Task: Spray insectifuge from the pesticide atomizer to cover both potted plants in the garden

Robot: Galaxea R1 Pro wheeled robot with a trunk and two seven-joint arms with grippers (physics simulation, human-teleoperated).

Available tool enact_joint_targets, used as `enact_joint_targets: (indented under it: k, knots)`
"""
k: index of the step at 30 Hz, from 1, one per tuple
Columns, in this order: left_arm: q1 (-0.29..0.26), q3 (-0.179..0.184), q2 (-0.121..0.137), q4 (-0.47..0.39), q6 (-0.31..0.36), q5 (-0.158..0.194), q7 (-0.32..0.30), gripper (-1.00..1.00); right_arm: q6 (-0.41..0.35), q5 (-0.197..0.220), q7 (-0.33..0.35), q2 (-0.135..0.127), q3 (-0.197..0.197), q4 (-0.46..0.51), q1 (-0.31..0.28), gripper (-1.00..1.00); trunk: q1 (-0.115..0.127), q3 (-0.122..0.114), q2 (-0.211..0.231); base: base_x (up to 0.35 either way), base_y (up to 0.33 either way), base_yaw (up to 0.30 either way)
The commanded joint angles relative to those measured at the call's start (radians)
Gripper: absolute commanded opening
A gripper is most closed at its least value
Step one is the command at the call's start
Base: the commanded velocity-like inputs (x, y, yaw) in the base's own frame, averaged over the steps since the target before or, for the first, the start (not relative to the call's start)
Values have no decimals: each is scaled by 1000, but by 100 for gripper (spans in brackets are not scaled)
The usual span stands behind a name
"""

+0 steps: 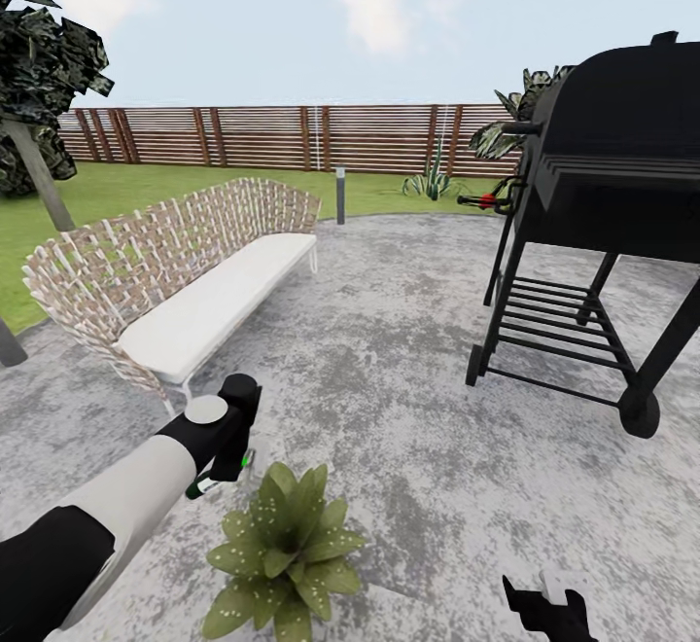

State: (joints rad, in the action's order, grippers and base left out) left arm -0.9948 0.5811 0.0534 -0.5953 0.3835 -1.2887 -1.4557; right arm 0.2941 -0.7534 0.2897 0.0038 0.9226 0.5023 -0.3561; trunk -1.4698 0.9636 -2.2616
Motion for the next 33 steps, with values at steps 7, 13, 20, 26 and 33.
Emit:
enact_joint_targets:
  k: [7,13,20,26,33]
  knots:
    - [-1,6,4,-1,11,2,-4,-100,5,-6,8,0,8,1,-1,100,0,1,0,-21,250,0]
    - [-1,6,1,-1,11,2,-3,-100,5,-6,8,0,8,0,-1,100,0,1,0,-178,281,-110]
    - [-1,6,-2,-1,11,3,-5,-100,5,-6,8,1,8,1,-1,100,0,1,0,-91,278,-258]
    - [-1,6,-2,-1,11,3,-5,-100,5,-6,8,1,8,0,-1,100,0,1,0,53,191,-263]
    - [1,7,-3,-1,11,3,-3,-100,6,-5,9,3,7,2,-1,100,0,1,0,2,6,-74]
